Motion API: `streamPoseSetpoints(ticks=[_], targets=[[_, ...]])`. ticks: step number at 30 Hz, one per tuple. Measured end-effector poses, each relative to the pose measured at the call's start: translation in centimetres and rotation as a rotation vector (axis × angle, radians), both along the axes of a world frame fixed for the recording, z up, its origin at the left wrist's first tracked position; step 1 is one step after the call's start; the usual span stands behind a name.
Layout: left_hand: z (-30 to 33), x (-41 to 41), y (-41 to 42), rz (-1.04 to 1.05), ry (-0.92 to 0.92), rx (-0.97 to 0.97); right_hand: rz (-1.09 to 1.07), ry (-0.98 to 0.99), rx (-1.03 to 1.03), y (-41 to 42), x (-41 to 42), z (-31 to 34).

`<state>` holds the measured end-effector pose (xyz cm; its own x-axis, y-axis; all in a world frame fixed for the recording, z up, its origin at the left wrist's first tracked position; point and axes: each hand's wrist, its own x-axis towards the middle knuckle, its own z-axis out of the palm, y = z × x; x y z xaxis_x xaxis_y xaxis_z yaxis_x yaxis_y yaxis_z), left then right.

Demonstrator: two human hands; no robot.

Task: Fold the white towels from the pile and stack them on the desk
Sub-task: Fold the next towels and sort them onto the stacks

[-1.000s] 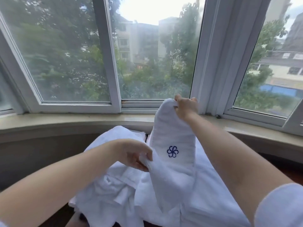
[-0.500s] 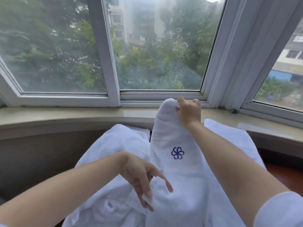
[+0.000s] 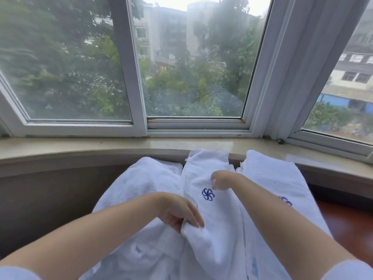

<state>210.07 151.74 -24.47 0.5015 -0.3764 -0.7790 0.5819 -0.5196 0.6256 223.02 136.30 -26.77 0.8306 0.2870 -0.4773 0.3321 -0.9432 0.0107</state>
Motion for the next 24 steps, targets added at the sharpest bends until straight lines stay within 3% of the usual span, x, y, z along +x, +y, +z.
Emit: streamPoseSetpoints(ticks=[5, 11, 14, 20, 24], targets=[[0.3, -2.0, -0.4, 0.209, -0.016, 0.003, 0.067, 0.037, 0.035, -0.5, -5.5, -0.2], [-0.1, -3.7, -0.8, 0.310, -0.182, 0.091, 0.129, 0.057, 0.048, -1.3, -11.9, -2.0], [0.2, -4.7, -0.8, 0.358, -0.179, 0.155, 0.119, 0.076, 0.067, -2.0, -14.2, -2.0], [0.0, -6.5, -1.7, 0.600, -0.168, 0.061, -0.012, 0.326, 0.174, -3.9, -17.6, -1.3], [0.4, -7.0, -2.6, 0.673, -0.181, -0.067, -0.095, -0.005, 0.207, -3.8, -21.6, -2.3]])
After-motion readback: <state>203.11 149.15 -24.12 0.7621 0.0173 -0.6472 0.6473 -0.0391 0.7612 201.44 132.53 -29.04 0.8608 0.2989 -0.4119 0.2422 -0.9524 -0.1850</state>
